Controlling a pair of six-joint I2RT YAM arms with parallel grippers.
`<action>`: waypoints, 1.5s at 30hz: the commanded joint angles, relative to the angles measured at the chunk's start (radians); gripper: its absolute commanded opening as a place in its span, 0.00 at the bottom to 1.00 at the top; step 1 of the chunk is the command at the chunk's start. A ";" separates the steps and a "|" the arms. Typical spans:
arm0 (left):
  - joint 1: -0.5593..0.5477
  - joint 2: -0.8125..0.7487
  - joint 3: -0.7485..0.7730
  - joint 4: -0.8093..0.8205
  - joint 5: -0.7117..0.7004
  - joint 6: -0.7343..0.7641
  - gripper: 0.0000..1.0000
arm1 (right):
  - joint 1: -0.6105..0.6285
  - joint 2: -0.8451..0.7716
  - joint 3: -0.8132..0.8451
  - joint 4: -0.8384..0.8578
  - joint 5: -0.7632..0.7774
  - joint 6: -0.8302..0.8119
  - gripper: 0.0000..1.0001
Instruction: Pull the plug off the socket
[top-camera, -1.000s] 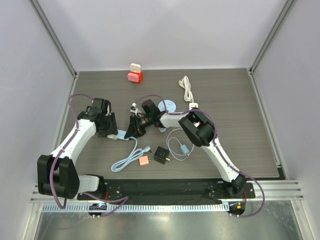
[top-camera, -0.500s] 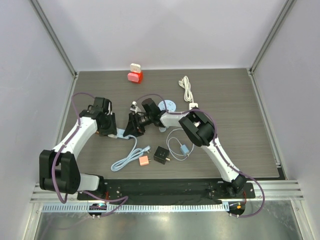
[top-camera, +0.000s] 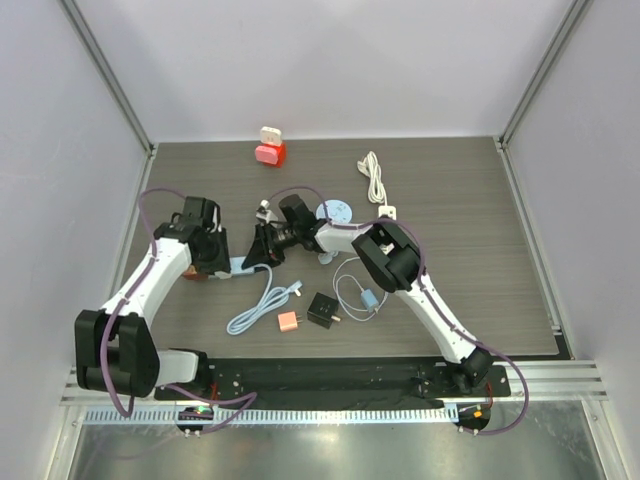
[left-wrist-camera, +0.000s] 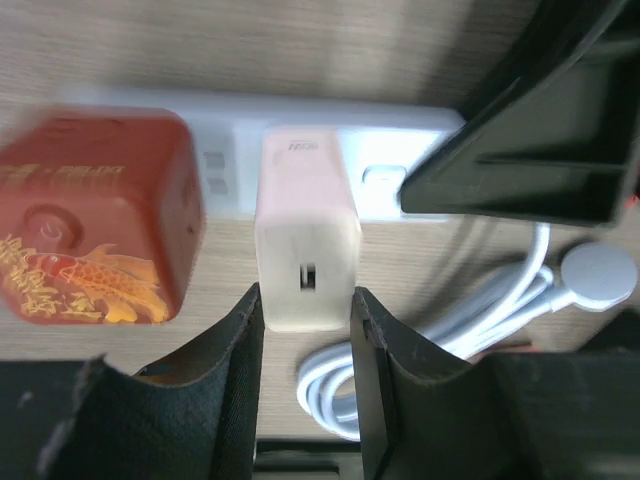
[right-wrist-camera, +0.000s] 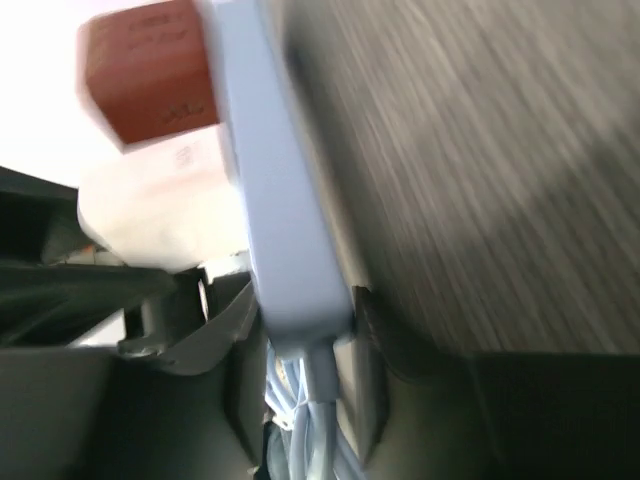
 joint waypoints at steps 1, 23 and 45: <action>-0.013 -0.050 0.018 0.036 0.176 -0.036 0.00 | 0.043 0.024 0.071 0.080 0.032 0.040 0.26; -0.036 -0.294 0.020 0.139 -0.129 -0.128 0.00 | 0.069 -0.007 -0.030 -0.295 0.343 -0.099 0.01; -0.051 -0.298 0.008 0.030 -0.131 -0.093 0.53 | 0.066 -0.025 -0.108 -0.062 0.270 0.037 0.01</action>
